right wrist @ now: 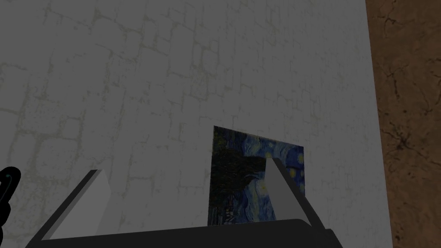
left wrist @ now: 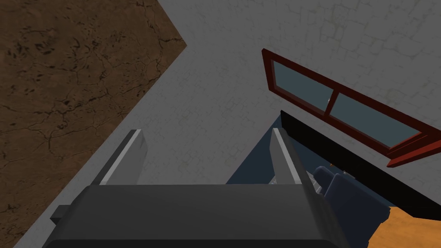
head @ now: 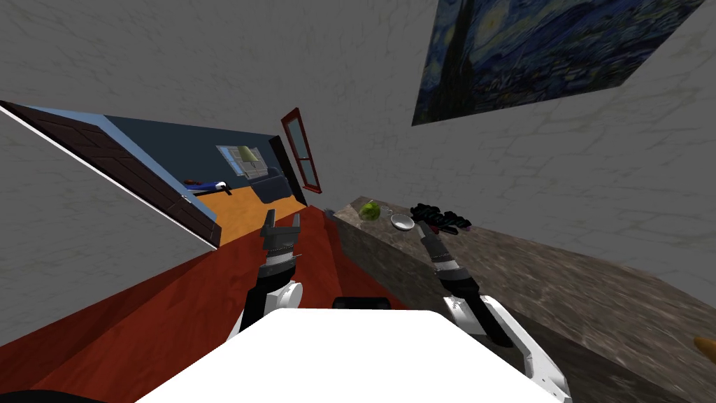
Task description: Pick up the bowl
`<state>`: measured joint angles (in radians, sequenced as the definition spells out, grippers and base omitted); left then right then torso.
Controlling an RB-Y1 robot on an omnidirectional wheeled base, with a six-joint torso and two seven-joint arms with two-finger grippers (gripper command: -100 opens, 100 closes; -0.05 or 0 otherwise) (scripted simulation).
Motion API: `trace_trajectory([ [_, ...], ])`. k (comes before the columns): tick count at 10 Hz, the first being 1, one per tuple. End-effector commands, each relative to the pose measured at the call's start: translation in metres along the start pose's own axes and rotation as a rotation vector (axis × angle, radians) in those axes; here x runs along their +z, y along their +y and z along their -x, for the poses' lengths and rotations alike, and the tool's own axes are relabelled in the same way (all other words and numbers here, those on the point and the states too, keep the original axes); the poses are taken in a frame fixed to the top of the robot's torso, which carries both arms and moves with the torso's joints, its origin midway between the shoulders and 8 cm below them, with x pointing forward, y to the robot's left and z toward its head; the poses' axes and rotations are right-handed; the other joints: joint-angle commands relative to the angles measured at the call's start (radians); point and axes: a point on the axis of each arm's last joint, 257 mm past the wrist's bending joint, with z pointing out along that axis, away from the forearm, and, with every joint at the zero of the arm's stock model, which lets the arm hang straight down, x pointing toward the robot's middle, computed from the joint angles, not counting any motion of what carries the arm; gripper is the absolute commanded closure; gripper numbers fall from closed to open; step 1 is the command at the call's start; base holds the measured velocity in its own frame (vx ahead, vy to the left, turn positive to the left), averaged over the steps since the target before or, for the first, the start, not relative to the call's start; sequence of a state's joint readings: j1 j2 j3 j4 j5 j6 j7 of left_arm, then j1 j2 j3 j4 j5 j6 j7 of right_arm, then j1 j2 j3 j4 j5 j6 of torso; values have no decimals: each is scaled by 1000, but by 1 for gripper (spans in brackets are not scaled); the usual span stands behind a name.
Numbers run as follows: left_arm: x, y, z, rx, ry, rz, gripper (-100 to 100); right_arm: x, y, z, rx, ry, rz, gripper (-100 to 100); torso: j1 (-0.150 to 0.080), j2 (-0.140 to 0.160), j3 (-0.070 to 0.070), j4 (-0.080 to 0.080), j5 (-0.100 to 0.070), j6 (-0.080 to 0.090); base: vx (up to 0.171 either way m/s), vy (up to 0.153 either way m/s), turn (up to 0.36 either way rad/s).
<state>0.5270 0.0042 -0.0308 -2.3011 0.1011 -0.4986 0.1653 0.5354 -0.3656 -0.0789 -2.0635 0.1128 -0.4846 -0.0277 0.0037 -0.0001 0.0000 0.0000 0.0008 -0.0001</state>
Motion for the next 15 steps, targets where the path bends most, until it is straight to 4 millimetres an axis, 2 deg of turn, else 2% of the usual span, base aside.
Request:
trace_trajectory([
  [1, 0, 0, 0, 0, 0, 0, 0, -1, -7, 0, -37, 29, -11, -100, 0, 0, 0, 0, 0, 0, 3, 53, 40],
  [2, 0, 0, 0, 0, 0, 0, 0, -6, -22, 1, -93, 65, -40, -100, -1, 0, 0, 0, 0, 0, 9, 56, 85],
  [3, 0, 0, 0, 0, 0, 0, 0, -6, -22, 1, -101, 76, -38, -100, 0, 0, 0, 0, 0, 0, 9, 49, 37],
  [4, 0, 0, 0, 0, 0, 0, 0, -12, -38, 2, -156, 112, -69, -100, -1, 0, 0, 0, 0, 0, 8, 63, 95],
  [5, 0, 0, 0, 0, 0, 0, 0, -11, -38, 2, -166, 126, -67, -100, 0, 0, 0, 0, 0, 0, 6, 58, 47],
  [6, 0, 0, 0, 0, 0, 0, 0, -18, -55, 4, -221, 163, -98, -100, 0, 0, 0, 0, 0, 0, 10, 68, 90],
  [7, 0, 0, 0, 0, 0, 0, 0, -18, -54, 5, -232, 176, -96, -100, 0, -1, 0, 0, 0, 0, 5, 53, 44],
  [8, 0, 0, 0, 0, 0, 0, 0, -26, -72, 7, -286, 214, -128, -100, -1, 0, 0, 0, 0, 0, 2, 68, 104],
  [9, 0, 0, 0, 0, 0, 0, 0, -26, -71, 8, -298, 229, -125, -100, 0, 0, 0, 0, 0, 0, 8, 58, 46],
  [10, 0, 0, 0, 0, 0, 0, 0, -35, -89, 12, -351, 267, -159, -100, 0, 0, 0, 0, 0, 0, 18, 75, 94],
  [11, 0, 0, 0, 0, 0, 0, 0, -34, -88, 13, -364, 283, -155, -100, 1, -1, 0, 0, 0, 0, 28, 61, 55],
  [12, 0, 0, 0, 0, 0, 0, 0, -45, -106, 18, -416, 323, -190, -100, 0, -1, -1, 0, 0, 0, 38, 75, 94],
  [13, 0, 0, 0, 0, 0, 0, 0, -44, -106, 19, -430, 339, -186, -100, 1, -2, -1, 0, 0, 0, 33, 59, 60],
  [14, 0, 0, 0, 0, 0, 0, 0, -54, -122, 24, -481, 379, -217, -100, 0, -2, -1, 0, 0, 0, 32, 69, 120],
  [15, 0, 0, 0, 0, 0, 0, 0, -54, -123, 26, -496, 396, -217, -100, 0, -2, -1, 0, 0, 0, 19, 55, 54],
])
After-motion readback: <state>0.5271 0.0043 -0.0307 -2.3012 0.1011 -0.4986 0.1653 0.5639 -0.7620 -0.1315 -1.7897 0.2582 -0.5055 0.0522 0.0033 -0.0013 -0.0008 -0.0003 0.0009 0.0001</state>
